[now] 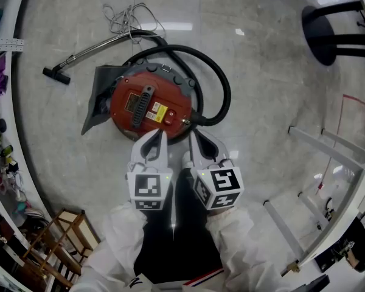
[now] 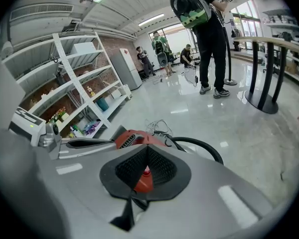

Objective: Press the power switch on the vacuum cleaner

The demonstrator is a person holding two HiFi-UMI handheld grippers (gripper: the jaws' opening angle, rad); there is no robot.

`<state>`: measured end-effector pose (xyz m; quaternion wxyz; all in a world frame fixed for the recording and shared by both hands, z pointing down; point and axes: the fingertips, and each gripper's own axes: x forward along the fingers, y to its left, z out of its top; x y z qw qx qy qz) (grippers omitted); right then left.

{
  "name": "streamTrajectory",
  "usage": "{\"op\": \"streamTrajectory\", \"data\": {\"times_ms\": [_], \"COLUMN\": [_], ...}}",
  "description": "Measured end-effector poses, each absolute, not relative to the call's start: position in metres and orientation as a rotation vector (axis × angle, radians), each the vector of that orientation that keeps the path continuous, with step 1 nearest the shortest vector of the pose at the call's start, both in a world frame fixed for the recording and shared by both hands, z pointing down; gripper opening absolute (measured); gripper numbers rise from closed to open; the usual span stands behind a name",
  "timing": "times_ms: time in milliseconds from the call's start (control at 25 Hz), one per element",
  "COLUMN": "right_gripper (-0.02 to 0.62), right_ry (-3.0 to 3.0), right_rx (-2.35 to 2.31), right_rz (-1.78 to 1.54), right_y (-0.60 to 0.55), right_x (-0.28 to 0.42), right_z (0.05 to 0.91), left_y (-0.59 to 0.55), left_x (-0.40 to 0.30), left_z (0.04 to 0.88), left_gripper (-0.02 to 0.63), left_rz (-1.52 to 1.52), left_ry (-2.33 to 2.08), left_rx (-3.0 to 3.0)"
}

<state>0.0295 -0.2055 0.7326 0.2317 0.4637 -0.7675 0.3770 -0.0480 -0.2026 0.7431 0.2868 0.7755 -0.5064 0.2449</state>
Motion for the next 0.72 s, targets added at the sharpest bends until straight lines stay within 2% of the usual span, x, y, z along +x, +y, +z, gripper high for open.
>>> {"op": "streamTrajectory", "data": {"times_ms": [720], "right_gripper": [0.000], "right_ry": [-2.091], "right_rx": [1.247], "right_rz": [1.061], "right_y": [-0.194], "right_x": [0.026], "right_z": [0.749], "left_y": [-0.193], "left_x": [-0.035], "left_z": [0.794], "left_gripper": [0.000], "left_rz": [0.708], "left_ry": [-1.314], "left_rx": [2.032]}}
